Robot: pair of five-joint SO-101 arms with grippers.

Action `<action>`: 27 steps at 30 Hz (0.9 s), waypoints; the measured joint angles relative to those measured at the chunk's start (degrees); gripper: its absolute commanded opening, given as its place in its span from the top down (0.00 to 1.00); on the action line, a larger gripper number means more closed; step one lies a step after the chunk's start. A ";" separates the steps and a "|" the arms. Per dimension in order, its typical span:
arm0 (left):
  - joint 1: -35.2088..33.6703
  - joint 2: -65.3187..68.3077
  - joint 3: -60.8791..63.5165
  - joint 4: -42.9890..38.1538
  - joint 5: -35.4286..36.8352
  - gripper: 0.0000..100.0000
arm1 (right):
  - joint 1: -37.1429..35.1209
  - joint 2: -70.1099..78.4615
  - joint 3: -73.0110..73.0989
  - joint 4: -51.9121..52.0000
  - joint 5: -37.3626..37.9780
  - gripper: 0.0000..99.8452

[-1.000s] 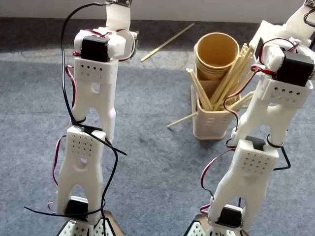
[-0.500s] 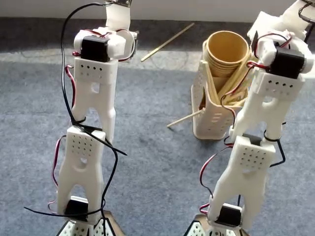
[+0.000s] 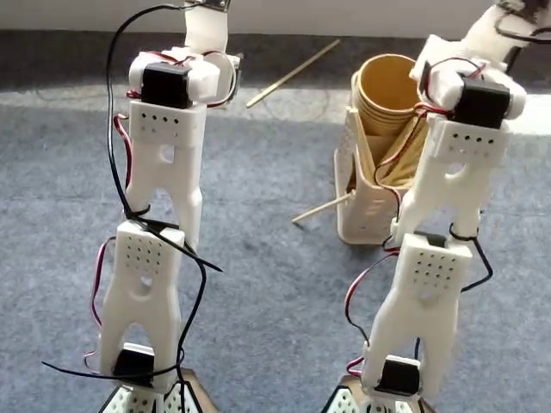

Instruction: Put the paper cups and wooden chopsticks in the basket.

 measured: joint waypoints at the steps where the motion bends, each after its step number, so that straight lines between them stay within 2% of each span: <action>1: 0.00 0.00 0.00 0.00 0.00 0.91 | -0.26 0.09 -0.18 1.67 0.00 0.71; 8: 0.00 0.00 0.00 0.00 0.00 0.91 | -0.44 -3.43 -0.44 2.99 0.97 0.71; 12: 0.00 0.00 0.00 0.00 0.00 0.91 | 0.53 -13.01 -0.53 1.41 4.92 0.71; 16: 0.00 1.14 0.00 -2.37 0.00 0.91 | 4.66 -24.53 -0.53 1.05 5.89 0.71; 20: -0.53 7.47 0.00 -9.58 -0.88 0.91 | 12.31 -34.73 -0.70 3.43 9.58 0.71; 24: -2.11 14.51 0.00 -17.85 -3.08 0.91 | 20.31 -39.30 -0.88 5.89 18.55 0.71; 27: -2.37 18.20 0.09 -25.32 -3.43 0.91 | 25.76 -40.70 7.91 6.07 21.19 0.71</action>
